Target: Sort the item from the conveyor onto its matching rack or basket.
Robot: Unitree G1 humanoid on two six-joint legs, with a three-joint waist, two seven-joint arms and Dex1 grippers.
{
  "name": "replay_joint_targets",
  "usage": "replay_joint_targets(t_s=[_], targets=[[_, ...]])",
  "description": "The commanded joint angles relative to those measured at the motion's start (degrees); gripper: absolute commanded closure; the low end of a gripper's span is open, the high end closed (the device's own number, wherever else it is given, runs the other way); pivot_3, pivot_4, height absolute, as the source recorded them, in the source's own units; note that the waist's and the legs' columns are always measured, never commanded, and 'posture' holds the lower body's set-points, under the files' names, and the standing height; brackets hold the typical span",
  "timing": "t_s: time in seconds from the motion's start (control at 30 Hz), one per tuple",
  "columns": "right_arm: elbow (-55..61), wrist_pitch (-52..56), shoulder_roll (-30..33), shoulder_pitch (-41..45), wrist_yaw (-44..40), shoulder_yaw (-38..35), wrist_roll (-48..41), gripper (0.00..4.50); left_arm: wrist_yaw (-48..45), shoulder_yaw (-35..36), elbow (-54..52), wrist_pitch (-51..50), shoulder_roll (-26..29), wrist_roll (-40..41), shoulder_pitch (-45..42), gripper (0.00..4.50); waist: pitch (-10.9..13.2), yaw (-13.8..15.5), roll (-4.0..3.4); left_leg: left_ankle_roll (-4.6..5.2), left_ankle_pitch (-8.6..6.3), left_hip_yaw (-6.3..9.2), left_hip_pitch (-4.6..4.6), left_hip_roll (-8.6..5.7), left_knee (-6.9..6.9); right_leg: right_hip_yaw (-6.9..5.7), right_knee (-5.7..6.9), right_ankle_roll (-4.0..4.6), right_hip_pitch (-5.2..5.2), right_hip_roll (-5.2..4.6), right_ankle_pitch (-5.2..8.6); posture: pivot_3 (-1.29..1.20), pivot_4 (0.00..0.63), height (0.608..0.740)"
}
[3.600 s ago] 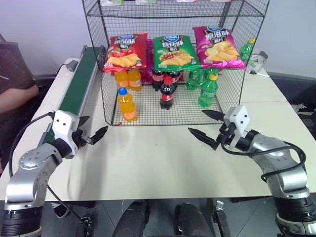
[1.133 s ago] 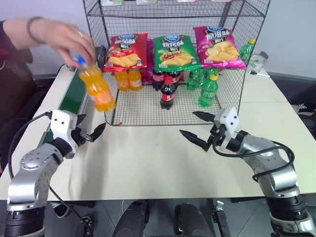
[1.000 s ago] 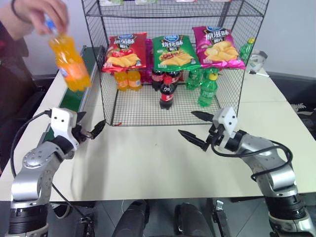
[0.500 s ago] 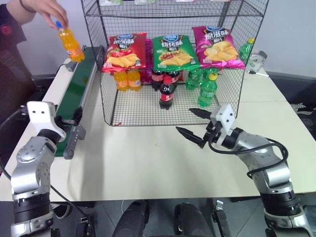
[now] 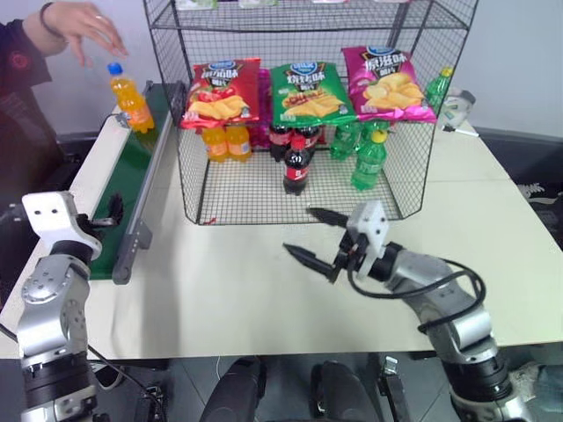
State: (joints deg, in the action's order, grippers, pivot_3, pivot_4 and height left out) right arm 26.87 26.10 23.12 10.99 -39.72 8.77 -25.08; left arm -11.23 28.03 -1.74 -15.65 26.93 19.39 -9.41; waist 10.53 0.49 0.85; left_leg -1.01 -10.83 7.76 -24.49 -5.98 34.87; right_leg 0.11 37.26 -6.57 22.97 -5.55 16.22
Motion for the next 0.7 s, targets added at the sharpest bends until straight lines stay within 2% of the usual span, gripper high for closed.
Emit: replay_joint_targets(t_s=[0.03, 0.7], targets=[[3.18, 0.18, -0.29, 0.52, 0.60, -0.39, -1.05, 0.00, 0.20, 1.64, 0.18, 2.77, 0.80, -0.34, -0.77, 0.03, 0.00, 0.13, 0.00, 0.00, 0.00, 0.00, 0.00, -0.01, 0.02, -0.01, 0.00, 0.00, -0.02, 0.00, 0.00, 0.00, 0.150, 0.740], [3.00, 1.57, -0.34, 2.24, 0.85, -0.23, -1.80, 0.00, 1.17, 0.87, 2.47, 5.97, 0.95, -1.39, -0.75, 0.03, -0.01, 0.18, 0.01, 0.00, 0.00, 0.00, 0.00, -0.01, 0.06, -0.03, -0.01, 0.00, -0.03, 0.00, 0.00, 0.00, 0.150, 0.740]])
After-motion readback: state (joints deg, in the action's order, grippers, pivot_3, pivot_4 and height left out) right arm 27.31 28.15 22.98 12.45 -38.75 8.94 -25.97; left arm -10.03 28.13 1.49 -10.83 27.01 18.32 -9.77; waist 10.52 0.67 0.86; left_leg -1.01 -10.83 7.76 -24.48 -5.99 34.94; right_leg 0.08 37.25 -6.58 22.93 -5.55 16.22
